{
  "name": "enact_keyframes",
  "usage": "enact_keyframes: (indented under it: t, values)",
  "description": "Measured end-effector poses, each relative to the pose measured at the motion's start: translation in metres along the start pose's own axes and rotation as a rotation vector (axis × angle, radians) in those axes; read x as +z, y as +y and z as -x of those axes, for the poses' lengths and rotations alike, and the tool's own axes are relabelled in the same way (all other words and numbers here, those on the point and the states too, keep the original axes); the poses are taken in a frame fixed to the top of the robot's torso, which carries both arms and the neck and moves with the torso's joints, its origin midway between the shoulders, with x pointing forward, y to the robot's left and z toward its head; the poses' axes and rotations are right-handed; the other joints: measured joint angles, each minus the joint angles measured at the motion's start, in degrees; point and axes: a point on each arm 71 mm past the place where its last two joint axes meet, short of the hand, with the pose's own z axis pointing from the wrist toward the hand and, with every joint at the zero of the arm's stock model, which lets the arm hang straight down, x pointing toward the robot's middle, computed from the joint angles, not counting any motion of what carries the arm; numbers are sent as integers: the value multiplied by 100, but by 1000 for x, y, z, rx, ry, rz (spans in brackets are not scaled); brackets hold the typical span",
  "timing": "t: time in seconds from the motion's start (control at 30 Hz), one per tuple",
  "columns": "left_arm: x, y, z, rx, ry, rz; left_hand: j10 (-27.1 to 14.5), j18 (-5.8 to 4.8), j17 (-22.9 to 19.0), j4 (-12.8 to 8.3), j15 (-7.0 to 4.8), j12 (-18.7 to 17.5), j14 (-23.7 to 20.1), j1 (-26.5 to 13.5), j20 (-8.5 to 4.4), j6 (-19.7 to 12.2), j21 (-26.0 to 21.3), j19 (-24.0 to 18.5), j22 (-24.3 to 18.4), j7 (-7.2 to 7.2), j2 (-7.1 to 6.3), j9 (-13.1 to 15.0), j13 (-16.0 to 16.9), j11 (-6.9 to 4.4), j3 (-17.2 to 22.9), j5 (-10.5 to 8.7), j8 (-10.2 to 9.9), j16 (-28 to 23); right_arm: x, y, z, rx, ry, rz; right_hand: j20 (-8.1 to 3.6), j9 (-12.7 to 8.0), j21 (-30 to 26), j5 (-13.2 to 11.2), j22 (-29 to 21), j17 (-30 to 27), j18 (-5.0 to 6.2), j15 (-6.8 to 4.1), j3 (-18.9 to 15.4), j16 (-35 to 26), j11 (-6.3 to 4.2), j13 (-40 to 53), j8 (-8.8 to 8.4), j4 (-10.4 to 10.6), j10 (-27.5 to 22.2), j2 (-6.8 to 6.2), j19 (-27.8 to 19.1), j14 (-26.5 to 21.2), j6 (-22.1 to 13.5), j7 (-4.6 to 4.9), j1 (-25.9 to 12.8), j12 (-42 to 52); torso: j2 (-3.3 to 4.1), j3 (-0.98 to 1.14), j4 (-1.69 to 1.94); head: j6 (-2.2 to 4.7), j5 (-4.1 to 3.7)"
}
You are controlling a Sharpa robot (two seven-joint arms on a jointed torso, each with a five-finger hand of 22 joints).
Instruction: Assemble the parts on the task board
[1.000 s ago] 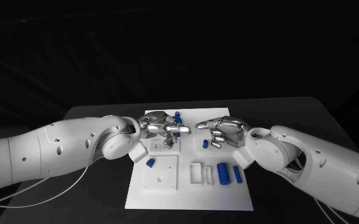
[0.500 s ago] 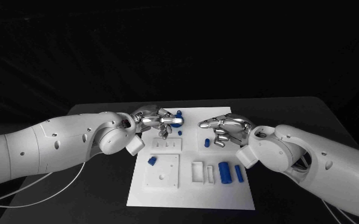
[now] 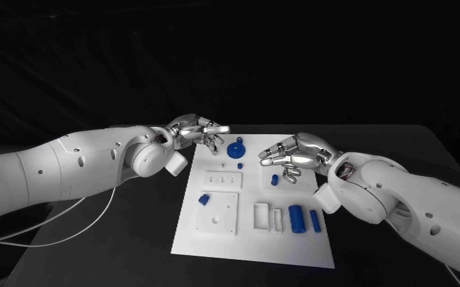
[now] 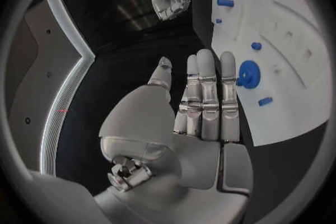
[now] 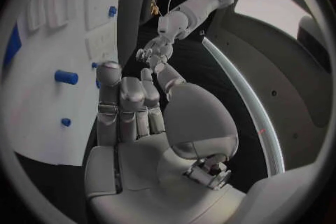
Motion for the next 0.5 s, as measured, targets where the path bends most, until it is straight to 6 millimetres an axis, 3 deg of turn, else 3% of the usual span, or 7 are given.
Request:
enact_keyframes:
  t: [0.07, 0.23, 0.37, 0.5]
  values:
    - [1, -4, 6, -8, -27, -11, -183, 0, -52, 0, 40, -191, 40, 0, 35, -31, -105, 35, -94, 31, 0, 0, -29, 65, 0, 0, 0, -129, 6, 11, -3, -88, 1, 45, 1, -12, -22, 34, 0, -15, -1, 3, -39, -22, 0, -19, 0, -39, 0, -35, 1, -3, 0, 0, 35, -16, -3, 0, 0, -25, 68]
    - [5, -15, 22, -27, -105, -45, -481, 0, -52, 0, 71, -233, 70, 0, 96, -63, -199, 97, -205, 62, 0, 0, -34, 154, 0, 33, 0, -222, 28, 37, -18, -335, 20, 150, 1, -23, -22, 67, 0, -28, -1, 3, -63, -22, 0, -32, 0, -63, 0, -79, 1, -3, -61, -2, 79, -18, -21, -4, 3, -83, 236]
    - [7, -22, 30, -35, -151, -68, -482, 0, -41, 0, 71, -233, 71, 0, 96, -62, -199, 97, -218, 62, 0, 2, -34, 155, 0, 33, 0, -224, 43, 45, -33, -491, 57, 189, 1, -23, -42, 67, 0, -45, 0, 3, -78, -22, -35, -54, 0, -79, -36, -139, 1, -3, -124, -45, 139, -18, -30, -13, 15, -96, 313]
    - [8, -26, 37, -46, -204, -89, -482, 0, -38, 0, 71, -233, 70, 26, 96, -63, -221, 96, -230, 62, -26, 7, -34, 155, 0, 40, 0, -247, 59, 51, -51, -661, 99, 225, -1, -23, -58, 67, 0, -57, 0, -20, -117, -22, -56, -76, 0, -70, -50, -139, 0, -23, -164, -74, 139, -18, -33, -30, 27, -86, 341]
